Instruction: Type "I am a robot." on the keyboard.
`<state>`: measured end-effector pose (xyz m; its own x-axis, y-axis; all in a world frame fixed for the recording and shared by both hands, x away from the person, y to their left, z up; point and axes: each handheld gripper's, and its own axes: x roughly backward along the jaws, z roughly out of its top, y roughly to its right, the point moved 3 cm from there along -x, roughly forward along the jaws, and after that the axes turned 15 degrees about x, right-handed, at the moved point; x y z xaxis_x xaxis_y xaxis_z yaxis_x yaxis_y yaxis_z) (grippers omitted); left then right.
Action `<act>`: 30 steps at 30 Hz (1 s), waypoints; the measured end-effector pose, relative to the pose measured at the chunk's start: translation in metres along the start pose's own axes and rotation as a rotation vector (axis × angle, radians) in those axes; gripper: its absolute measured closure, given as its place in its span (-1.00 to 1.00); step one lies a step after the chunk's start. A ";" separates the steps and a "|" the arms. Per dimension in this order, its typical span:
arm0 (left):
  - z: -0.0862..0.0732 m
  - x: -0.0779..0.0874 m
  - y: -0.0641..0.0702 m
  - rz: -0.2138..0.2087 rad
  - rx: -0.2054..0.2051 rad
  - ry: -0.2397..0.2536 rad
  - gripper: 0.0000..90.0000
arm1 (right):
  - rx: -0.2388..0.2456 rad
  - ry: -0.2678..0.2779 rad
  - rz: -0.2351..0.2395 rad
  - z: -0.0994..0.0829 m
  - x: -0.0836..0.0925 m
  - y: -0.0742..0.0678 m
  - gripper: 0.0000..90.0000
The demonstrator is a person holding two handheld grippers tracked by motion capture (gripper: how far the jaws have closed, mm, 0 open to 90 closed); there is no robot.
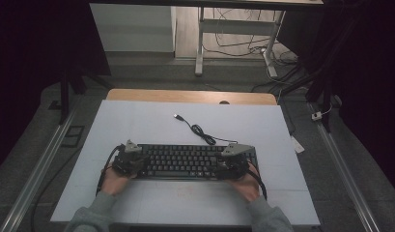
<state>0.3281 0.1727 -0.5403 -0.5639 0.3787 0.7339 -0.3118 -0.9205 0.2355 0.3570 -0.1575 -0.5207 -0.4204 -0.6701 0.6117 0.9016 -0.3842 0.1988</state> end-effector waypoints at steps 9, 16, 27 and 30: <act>0.000 -0.004 0.000 0.008 -0.002 -0.005 0.96 | 0.006 -0.010 0.002 -0.001 -0.001 0.000 -0.15; 0.000 -0.004 0.000 0.007 -0.004 -0.007 0.96 | 0.007 -0.011 0.000 -0.001 -0.001 0.000 -0.15; -0.002 -0.007 0.000 0.001 -0.005 -0.022 0.96 | 0.008 -0.012 -0.001 -0.001 -0.001 0.000 -0.15; -0.001 -0.006 0.001 0.002 -0.005 -0.019 0.96 | 0.009 -0.012 -0.001 -0.001 -0.001 0.000 -0.15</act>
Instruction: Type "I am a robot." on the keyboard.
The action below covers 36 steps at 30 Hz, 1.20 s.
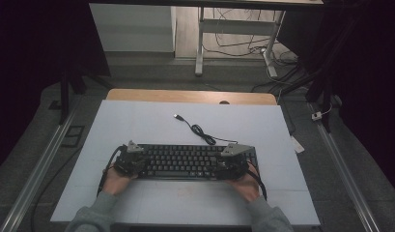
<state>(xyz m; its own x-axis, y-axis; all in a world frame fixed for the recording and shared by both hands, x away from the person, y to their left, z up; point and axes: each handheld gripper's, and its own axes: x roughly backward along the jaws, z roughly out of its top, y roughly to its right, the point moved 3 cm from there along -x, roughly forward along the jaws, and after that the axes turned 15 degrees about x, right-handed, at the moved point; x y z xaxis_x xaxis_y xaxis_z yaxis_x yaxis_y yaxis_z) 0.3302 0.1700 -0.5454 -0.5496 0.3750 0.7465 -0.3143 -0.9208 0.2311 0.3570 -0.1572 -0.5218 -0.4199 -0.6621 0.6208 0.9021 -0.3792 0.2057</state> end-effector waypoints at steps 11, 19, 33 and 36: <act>0.005 0.014 0.001 -0.030 0.020 0.064 0.94 | 0.000 0.002 -0.002 0.000 0.001 0.001 -0.15; 0.011 0.032 0.004 -0.064 0.043 0.139 0.19 | 0.002 0.001 -0.002 0.000 0.001 0.000 -0.15; 0.011 0.036 0.011 -0.105 0.025 0.131 -0.14 | 0.005 -0.004 -0.005 0.000 0.000 0.000 -0.15; 0.011 0.036 0.012 -0.109 0.022 0.123 -0.15 | 0.006 -0.005 -0.006 0.000 0.000 0.000 -0.15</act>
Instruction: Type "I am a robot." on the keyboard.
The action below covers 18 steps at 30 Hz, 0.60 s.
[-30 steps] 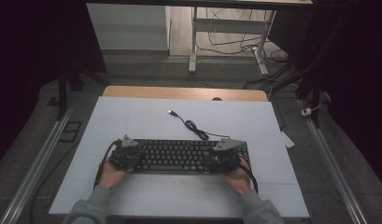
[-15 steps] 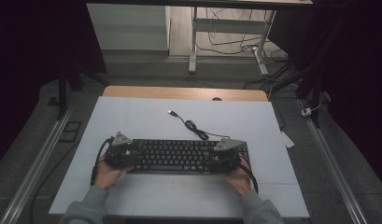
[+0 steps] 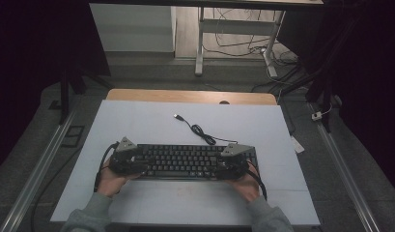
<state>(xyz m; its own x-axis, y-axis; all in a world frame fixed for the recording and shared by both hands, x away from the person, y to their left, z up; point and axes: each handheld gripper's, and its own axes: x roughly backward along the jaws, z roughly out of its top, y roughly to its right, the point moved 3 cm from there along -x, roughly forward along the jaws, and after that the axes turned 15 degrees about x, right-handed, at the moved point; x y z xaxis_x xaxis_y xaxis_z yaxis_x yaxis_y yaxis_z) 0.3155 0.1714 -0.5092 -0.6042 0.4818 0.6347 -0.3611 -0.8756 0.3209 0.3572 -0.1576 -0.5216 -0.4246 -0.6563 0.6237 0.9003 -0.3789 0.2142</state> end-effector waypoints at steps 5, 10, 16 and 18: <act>0.000 -0.001 0.000 -0.002 0.000 -0.007 -0.18 | -0.001 0.001 0.002 0.000 0.000 0.000 -0.15; 0.000 -0.002 -0.001 0.002 0.008 -0.012 -0.23 | 0.004 0.020 0.015 0.004 -0.001 -0.002 -0.13; 0.000 -0.005 0.002 -0.005 0.003 -0.027 -0.31 | 0.024 0.024 0.031 0.014 -0.007 -0.008 0.02; -0.001 -0.006 0.002 -0.009 -0.002 -0.028 -0.31 | 0.028 0.017 0.038 0.016 -0.010 -0.010 0.09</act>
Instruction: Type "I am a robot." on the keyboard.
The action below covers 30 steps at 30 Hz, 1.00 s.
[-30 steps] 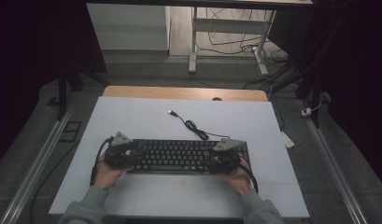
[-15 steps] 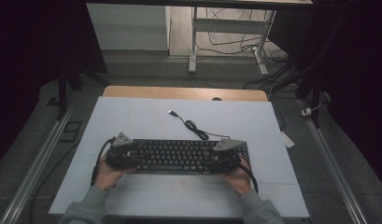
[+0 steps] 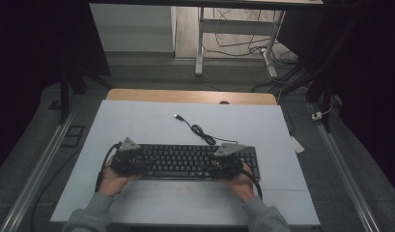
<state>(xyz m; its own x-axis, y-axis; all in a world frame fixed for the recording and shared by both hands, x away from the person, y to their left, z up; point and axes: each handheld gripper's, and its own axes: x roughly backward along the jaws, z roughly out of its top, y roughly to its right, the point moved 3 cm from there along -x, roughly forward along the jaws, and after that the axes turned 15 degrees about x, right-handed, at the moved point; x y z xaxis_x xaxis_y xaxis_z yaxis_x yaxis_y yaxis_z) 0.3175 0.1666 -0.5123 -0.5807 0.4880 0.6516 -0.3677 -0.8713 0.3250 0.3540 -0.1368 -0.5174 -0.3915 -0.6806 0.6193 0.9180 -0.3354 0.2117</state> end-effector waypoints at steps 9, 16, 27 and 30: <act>0.000 0.000 0.000 -0.007 -0.002 -0.006 -0.33 | 0.006 0.031 0.037 0.009 -0.007 -0.006 0.71; 0.000 -0.001 0.001 -0.009 -0.002 -0.013 -0.35 | 0.015 0.040 0.055 0.014 -0.011 -0.010 0.99; -0.001 -0.003 0.001 -0.008 -0.007 -0.017 -0.35 | 0.028 0.040 0.058 0.020 -0.017 -0.014 0.99; -0.001 -0.003 0.002 -0.008 -0.008 -0.019 -0.35 | 0.030 0.035 0.059 0.022 -0.020 -0.015 0.99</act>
<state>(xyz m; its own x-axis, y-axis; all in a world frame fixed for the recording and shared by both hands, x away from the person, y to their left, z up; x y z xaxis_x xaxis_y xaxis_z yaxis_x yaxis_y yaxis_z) 0.3181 0.1637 -0.5143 -0.5641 0.4942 0.6615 -0.3785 -0.8667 0.3248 0.3492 -0.1040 -0.5162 -0.3381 -0.7213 0.6044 0.9408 -0.2745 0.1987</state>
